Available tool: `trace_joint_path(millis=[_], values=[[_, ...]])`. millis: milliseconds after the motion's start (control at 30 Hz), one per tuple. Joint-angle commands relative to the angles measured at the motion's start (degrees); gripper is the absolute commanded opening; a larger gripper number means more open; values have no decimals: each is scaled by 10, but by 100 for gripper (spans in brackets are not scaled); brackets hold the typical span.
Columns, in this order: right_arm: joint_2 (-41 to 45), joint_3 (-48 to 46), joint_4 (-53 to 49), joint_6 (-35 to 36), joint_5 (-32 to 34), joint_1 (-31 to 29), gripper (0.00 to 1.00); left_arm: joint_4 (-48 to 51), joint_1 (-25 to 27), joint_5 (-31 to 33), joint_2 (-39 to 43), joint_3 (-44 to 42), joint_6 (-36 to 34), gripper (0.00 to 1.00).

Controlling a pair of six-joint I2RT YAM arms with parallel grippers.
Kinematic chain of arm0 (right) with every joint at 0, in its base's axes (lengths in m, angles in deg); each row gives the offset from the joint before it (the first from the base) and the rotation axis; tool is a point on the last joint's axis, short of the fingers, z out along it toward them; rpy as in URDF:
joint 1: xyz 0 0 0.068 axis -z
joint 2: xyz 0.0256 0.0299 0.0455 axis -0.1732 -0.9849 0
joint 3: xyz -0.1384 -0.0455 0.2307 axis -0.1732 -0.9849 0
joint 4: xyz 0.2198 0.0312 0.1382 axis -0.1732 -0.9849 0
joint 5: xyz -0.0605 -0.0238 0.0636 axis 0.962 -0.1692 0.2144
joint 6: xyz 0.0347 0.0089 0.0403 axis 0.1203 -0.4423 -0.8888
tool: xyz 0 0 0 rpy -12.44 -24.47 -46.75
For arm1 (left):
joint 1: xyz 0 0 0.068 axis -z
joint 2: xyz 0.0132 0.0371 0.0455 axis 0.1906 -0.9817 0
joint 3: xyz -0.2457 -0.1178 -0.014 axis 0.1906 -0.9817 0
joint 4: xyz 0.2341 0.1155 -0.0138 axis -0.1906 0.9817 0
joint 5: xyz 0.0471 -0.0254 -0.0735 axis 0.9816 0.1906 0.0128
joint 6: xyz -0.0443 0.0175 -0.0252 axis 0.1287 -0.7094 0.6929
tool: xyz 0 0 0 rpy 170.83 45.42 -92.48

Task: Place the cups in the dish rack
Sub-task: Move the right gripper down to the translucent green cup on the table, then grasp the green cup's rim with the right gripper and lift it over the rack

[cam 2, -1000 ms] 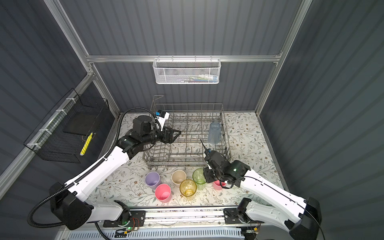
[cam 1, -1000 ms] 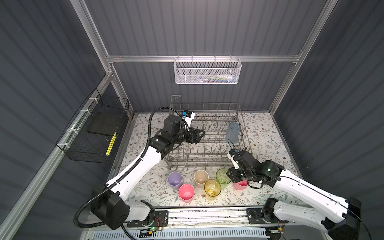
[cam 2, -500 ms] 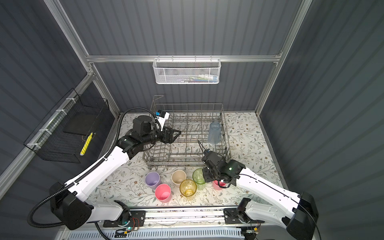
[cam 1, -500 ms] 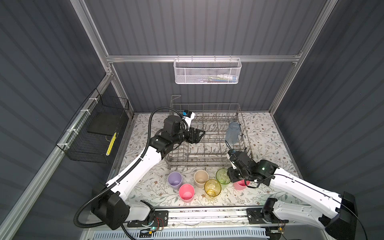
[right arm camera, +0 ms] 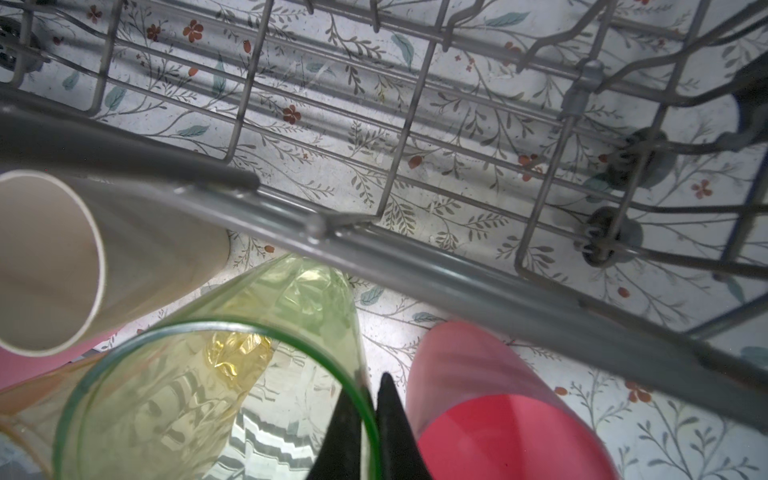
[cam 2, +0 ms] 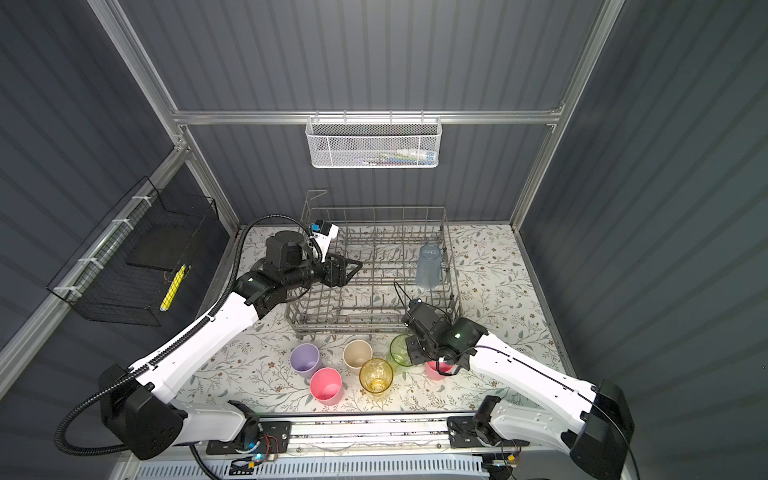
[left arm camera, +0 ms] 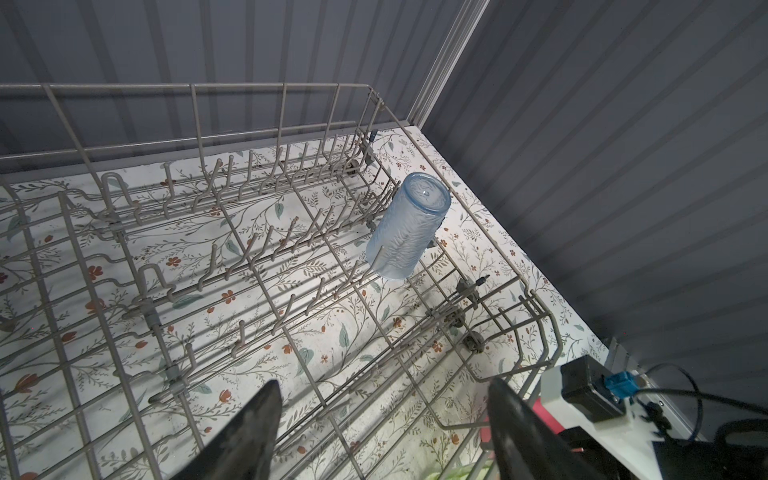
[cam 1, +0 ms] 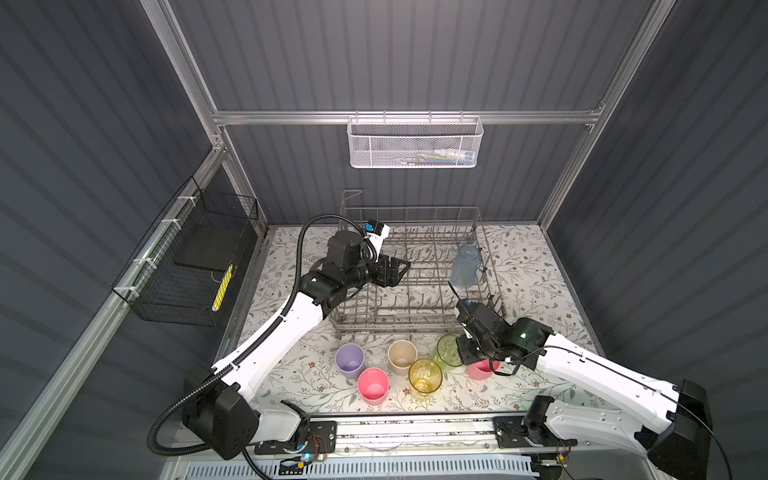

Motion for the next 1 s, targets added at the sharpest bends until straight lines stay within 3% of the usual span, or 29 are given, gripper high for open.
trace_joint_path(millis=[0, 533, 833, 967], values=[[18, 36, -40, 5, 22, -2, 3, -11, -3, -4, 5, -1, 1, 78], [137, 232, -210, 56, 52, -2, 0, -18, -3, -12, 2, 4, 4, 78], [174, 284, -68, 106, 0, 12, 0, -41, -3, -40, 5, 14, 12, 79], [160, 271, 12, 117, -88, 70, 0, -76, -5, -76, 10, 9, 29, 80]])
